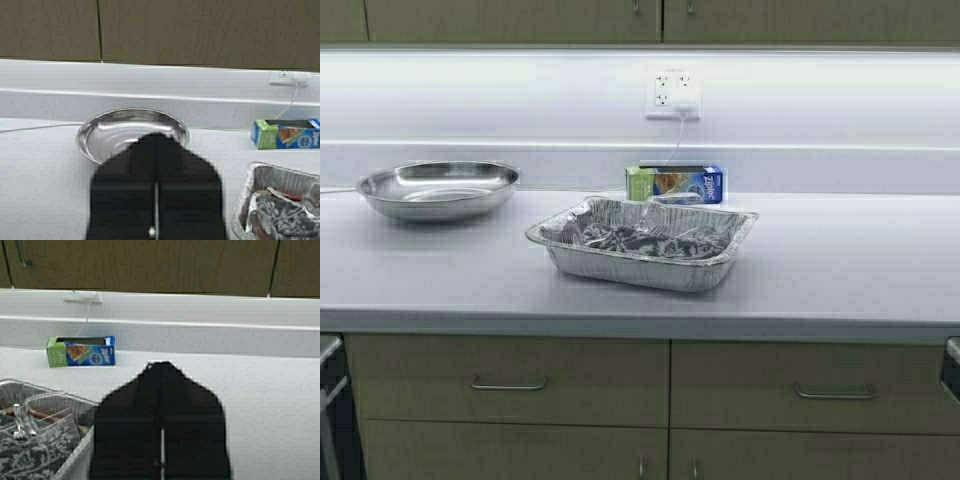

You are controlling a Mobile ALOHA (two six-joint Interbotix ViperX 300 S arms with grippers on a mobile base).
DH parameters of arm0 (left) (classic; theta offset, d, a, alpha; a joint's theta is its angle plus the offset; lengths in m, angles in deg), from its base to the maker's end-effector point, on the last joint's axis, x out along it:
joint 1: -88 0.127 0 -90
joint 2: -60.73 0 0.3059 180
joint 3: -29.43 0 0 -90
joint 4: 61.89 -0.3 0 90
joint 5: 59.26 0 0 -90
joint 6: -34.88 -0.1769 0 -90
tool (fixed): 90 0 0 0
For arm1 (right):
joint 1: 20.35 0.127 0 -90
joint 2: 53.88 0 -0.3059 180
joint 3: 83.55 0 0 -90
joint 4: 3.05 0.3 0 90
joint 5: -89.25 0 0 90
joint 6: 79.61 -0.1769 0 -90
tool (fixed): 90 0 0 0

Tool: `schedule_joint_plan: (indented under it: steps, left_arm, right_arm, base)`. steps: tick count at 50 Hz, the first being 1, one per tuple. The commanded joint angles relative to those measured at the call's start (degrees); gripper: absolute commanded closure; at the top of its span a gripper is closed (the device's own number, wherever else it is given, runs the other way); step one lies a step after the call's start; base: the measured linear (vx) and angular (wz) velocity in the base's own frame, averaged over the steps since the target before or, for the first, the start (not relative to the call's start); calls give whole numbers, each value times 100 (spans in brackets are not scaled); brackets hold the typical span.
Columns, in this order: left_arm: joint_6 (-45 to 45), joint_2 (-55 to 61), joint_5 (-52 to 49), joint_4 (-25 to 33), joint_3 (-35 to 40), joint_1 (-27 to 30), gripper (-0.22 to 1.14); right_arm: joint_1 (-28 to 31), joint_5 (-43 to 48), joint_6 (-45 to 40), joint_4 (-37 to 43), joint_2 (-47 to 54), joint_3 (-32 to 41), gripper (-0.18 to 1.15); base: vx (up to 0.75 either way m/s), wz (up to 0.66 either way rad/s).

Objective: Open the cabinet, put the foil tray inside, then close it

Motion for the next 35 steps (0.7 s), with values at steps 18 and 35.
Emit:
schedule_joint_plan:
  steps: [18, 35]
  left_arm:
    - [193, 334, 97, -492, 44, -2549, -7]
    - [123, 2874, 1679, 53, 1283, -3357, -10]
  right_arm:
    - [2364, 334, -88, 44, 563, 369, -4]
    - [2769, 1389, 53, 571, 2479, 1661, -6]
  base:
    - [27, 3]
    - [15, -4]
